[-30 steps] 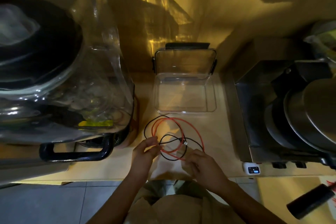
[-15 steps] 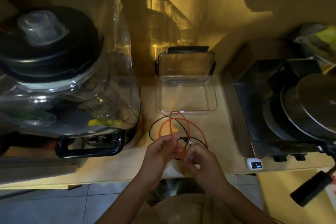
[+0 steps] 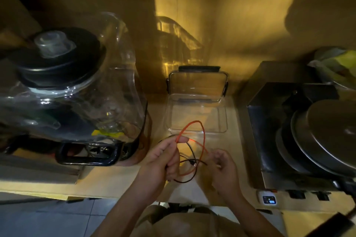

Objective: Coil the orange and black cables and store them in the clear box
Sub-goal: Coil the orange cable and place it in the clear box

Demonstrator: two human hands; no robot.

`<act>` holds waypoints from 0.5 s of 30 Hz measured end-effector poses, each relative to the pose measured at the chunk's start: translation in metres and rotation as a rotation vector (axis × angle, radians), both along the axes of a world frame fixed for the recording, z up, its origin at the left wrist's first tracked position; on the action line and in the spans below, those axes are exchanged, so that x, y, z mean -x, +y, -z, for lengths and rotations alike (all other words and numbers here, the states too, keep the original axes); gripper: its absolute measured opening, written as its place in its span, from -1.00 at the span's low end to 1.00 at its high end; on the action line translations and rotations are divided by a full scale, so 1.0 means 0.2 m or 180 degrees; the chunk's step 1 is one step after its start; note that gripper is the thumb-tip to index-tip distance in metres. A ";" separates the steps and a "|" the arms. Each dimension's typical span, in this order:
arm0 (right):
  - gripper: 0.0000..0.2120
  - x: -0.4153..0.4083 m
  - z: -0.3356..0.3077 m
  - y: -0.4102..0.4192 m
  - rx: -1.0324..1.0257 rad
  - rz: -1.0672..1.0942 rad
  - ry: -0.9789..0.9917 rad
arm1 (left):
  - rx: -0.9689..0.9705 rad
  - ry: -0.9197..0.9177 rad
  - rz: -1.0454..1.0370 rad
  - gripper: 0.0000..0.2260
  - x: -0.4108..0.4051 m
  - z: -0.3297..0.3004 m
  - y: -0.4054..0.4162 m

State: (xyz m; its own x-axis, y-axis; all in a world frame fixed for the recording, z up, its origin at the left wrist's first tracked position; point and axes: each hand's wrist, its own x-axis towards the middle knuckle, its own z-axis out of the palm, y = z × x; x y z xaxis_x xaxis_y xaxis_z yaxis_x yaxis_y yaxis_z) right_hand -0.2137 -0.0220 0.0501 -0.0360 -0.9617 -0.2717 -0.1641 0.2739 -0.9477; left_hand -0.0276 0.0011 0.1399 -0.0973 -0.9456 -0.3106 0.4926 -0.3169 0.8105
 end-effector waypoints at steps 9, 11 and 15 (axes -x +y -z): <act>-0.73 -0.01 0.09 -0.11 -0.0545 -0.0469 -0.0269 | 0.0452 0.1196 0.0251 -0.71 0.02 -0.19 -0.06; -0.79 0.01 0.11 -0.11 -0.0752 -0.0343 -0.0284 | 0.0578 0.1620 0.0215 -0.75 -0.01 -0.22 -0.10; -0.81 0.05 0.13 -0.08 -0.0901 -0.0463 -0.0254 | 0.0724 0.2010 0.0081 -0.76 -0.09 -0.26 -0.17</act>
State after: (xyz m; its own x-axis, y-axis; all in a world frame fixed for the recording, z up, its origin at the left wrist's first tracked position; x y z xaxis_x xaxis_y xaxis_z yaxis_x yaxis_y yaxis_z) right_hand -0.2240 -0.0385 0.0235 0.1283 -0.8410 -0.5256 -0.1491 0.5076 -0.8486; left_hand -0.0092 -0.0320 0.1920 -0.2180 -0.9757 0.0201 0.8888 -0.1900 0.4171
